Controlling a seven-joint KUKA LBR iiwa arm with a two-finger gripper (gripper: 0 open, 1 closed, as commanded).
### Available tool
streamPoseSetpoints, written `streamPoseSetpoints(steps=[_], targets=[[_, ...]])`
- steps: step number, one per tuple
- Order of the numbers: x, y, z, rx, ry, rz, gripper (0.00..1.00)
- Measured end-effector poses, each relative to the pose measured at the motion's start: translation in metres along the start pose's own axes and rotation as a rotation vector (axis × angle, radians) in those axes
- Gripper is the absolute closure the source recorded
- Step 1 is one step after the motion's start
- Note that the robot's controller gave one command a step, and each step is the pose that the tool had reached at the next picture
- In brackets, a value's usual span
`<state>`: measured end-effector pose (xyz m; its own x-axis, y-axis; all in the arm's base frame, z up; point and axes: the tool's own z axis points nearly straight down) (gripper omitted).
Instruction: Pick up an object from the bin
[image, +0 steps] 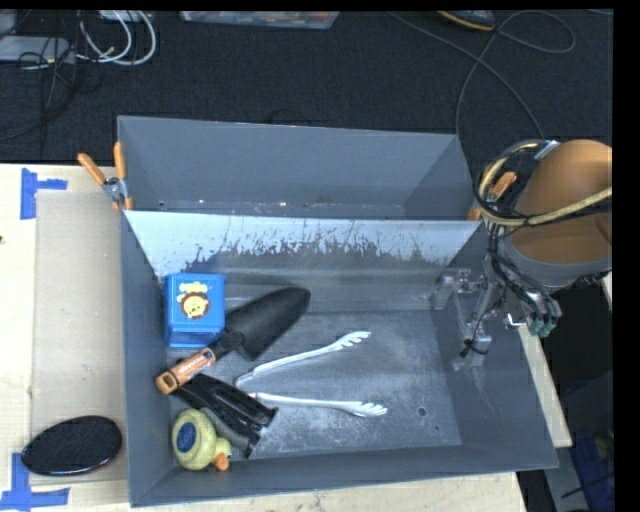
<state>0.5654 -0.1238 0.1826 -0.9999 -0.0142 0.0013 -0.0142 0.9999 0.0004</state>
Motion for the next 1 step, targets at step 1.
streamPoseSetpoints(steps=[1], targets=[[0.0,0.0,0.0,0.0,0.0,0.0,0.0]])
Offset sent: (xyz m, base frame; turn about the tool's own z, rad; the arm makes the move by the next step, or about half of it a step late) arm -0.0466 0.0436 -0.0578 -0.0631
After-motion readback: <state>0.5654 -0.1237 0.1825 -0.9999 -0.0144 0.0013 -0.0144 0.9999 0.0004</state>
